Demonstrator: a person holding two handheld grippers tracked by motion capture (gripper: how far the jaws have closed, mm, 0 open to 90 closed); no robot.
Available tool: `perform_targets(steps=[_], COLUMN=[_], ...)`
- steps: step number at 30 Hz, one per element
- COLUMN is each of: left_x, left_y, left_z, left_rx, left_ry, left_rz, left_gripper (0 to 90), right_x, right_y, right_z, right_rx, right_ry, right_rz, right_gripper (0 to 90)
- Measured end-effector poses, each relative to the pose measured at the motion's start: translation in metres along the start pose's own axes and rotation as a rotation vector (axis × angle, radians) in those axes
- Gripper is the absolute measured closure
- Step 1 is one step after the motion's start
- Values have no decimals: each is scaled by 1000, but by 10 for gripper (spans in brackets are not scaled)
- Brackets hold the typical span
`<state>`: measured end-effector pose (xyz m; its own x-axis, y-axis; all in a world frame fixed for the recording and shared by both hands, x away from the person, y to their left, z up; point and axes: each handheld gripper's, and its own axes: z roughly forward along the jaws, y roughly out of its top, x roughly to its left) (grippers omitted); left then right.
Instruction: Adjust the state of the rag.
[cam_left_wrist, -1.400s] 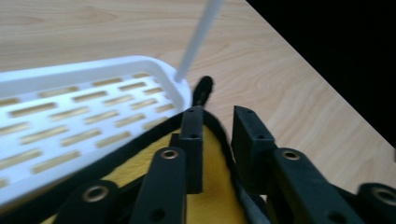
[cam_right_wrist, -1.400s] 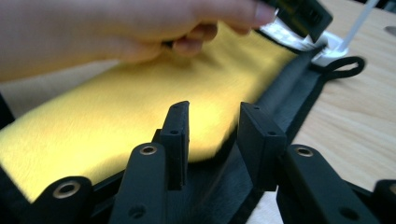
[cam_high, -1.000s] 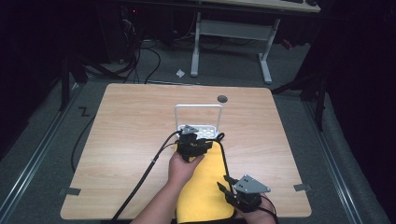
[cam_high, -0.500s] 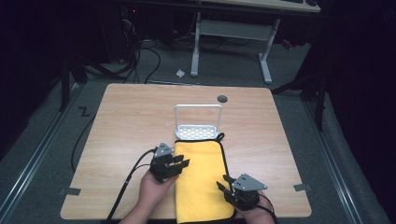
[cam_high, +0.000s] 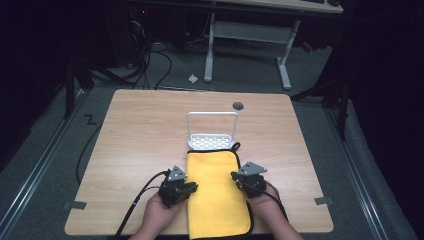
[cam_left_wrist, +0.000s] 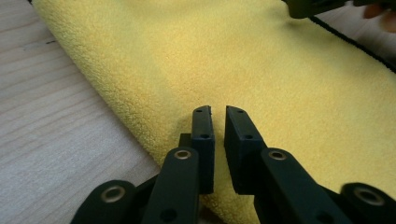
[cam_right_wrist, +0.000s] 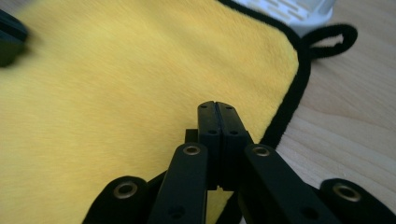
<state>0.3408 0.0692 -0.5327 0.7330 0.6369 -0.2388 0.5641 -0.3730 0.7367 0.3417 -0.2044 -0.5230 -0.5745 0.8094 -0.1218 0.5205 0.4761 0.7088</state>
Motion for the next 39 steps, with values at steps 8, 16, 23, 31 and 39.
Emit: perform_targets(steps=[8,16,23,31,39], left_x=[-4,-12,-1,47,62], left_y=[-12,-23,-9,20,30], left_z=[-15,-29,-37,-17,5], left_rx=[32,55,-22,-104,-13], left_ry=[-22,-25,27,96,119], left_rz=[-8,-1,-17,-177,-238], left_gripper=[838,827,732,474,557], right_x=[11,29,26,25,25], right_y=[-10,-18,-17,-17,-18], right_z=[-6,-19,-16,-16,-16], right_rx=[-10,-9,-14,-14,-16], right_ry=[57,116,139,141,145], right_rz=[-10,-52,-36,-44,-46], right_gripper=[876,854,851,851,850])
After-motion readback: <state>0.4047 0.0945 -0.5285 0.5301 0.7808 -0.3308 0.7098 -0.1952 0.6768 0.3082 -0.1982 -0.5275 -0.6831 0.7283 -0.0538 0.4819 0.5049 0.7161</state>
